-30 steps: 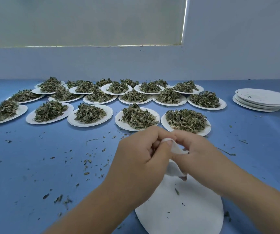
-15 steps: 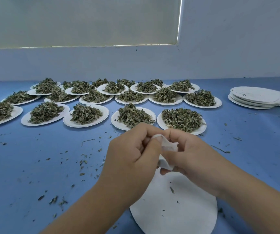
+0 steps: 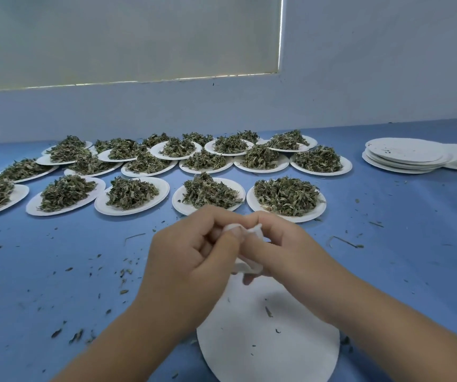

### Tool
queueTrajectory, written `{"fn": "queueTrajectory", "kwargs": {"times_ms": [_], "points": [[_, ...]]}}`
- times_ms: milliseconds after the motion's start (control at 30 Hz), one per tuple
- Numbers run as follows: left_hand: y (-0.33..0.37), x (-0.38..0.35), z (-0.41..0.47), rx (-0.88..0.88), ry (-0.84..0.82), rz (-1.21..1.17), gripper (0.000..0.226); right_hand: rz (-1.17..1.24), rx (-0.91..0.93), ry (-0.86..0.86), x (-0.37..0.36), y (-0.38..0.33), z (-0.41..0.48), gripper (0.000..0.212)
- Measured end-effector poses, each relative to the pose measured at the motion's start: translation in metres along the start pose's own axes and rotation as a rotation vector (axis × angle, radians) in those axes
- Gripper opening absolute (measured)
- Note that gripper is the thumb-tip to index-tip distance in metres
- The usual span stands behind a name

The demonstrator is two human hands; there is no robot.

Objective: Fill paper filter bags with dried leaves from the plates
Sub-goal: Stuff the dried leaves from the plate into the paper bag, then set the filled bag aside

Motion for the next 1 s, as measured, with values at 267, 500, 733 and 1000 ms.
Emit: {"fn": "queueTrajectory", "kwargs": {"times_ms": [267,500,733,1000], "points": [[-0.012,0.021,0.007,0.067,0.023,-0.204,0.04,-0.486,0.247,-0.015,-0.014,0.005,-0.007,0.081],[-0.035,0.015,0.006,0.146,-0.079,-0.277,0.024,-0.572,0.28,0.085,-0.003,-0.001,-0.003,0.022],[-0.049,0.013,0.007,0.091,-0.244,0.061,0.027,-0.274,0.176,0.23,0.016,0.001,0.0,0.028],[-0.061,0.066,-0.009,0.288,-0.184,0.27,0.021,-0.324,0.134,0.051,-0.031,-0.01,0.014,0.015]]}}
Point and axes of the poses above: each hand's wrist, its own z-axis towards the middle knuckle, its own x-axis out of the back of the hand, y = z × x, the point moved 4 cm from there along z, towards the middle knuckle, and after that the axes turned 1 degree about -x, right-handed, at the moved point
